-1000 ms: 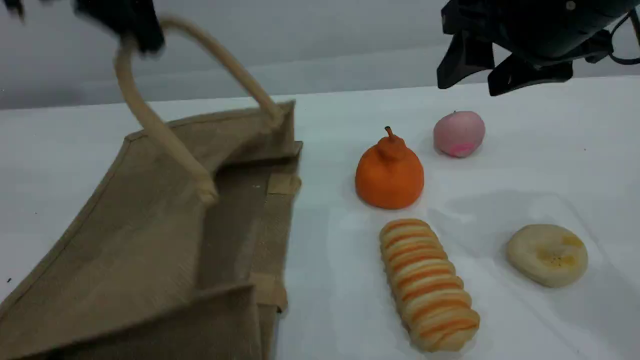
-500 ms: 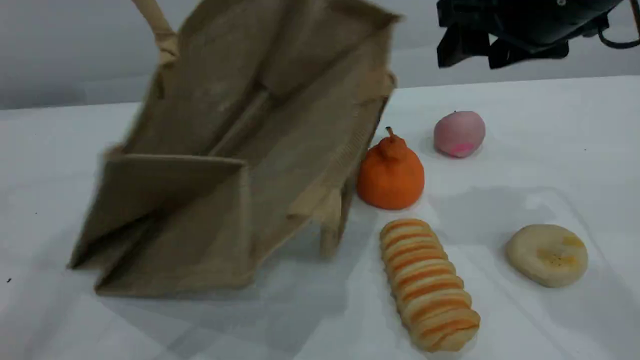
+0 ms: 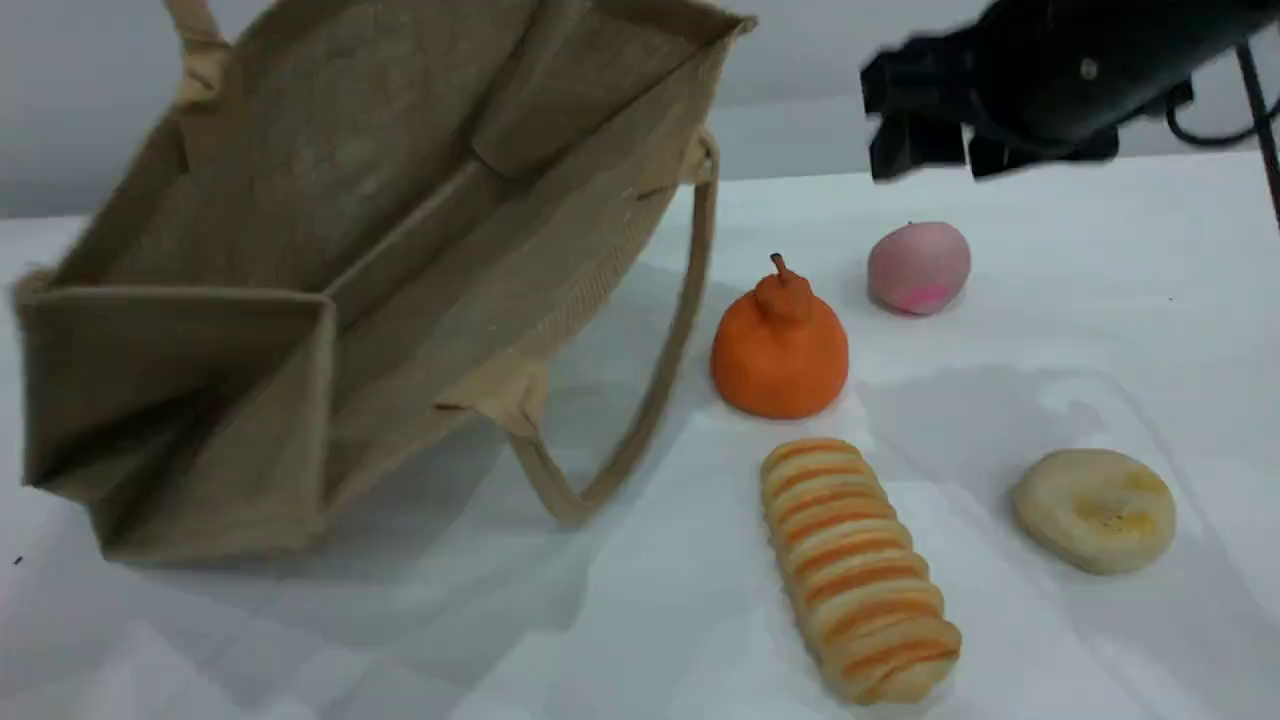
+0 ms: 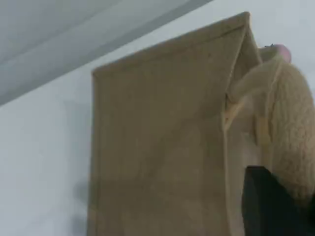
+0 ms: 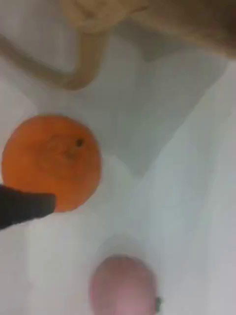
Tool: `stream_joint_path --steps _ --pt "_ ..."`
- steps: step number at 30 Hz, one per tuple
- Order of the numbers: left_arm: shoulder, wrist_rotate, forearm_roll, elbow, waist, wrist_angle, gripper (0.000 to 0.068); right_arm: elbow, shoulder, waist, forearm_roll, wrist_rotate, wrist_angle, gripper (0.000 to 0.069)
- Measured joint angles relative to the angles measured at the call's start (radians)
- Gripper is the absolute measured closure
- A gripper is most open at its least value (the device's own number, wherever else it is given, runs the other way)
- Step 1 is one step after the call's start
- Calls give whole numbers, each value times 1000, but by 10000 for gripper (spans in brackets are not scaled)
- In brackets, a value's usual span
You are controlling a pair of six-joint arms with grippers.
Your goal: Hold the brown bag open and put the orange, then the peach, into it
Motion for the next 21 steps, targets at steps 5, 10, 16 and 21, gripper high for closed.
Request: stream_joint_path --steps 5,10,16,21 --pt "1 0 -29 0 1 -1 607 -23 76 45 -9 -23 -22 265" --pt "1 0 -29 0 1 -1 607 -88 144 100 -8 -46 -20 265" --pt "1 -4 -44 0 1 -1 607 -148 232 101 -7 -45 -32 265" --pt "1 -6 -49 0 1 -1 607 -199 298 101 -7 -45 -36 265"
